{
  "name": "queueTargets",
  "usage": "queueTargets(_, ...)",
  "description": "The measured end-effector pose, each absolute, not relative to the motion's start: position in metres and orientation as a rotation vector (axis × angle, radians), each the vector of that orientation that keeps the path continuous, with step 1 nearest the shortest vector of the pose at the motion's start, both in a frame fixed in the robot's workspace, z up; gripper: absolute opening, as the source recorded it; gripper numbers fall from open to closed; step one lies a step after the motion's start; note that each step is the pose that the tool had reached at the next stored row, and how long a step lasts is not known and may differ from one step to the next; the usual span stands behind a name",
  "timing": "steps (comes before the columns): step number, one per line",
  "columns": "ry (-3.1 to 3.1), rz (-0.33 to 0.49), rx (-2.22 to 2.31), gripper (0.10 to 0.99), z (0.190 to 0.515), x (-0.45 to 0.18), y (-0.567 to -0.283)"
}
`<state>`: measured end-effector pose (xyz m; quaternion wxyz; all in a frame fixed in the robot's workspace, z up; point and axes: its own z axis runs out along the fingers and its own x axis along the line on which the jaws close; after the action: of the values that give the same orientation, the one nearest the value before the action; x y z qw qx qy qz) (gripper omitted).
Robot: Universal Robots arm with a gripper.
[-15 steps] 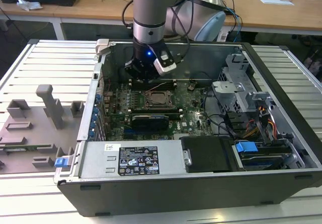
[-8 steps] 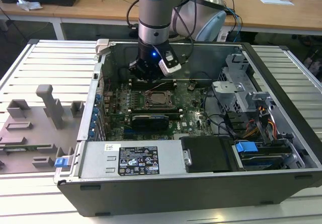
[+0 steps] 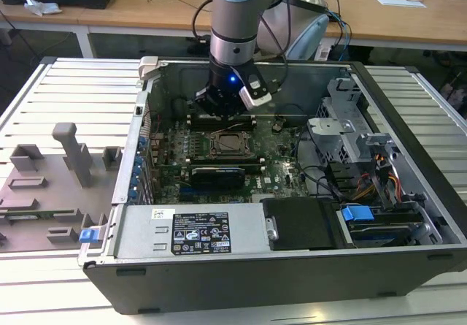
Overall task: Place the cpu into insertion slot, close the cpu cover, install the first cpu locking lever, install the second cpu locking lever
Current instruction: 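Install the first cpu locking lever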
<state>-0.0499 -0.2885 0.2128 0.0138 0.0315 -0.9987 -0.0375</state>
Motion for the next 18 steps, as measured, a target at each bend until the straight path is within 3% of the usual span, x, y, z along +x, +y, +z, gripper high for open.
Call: queueTargets(18, -3.102, -0.123, 0.094, 0.106, 0.202, -0.026, -0.293)
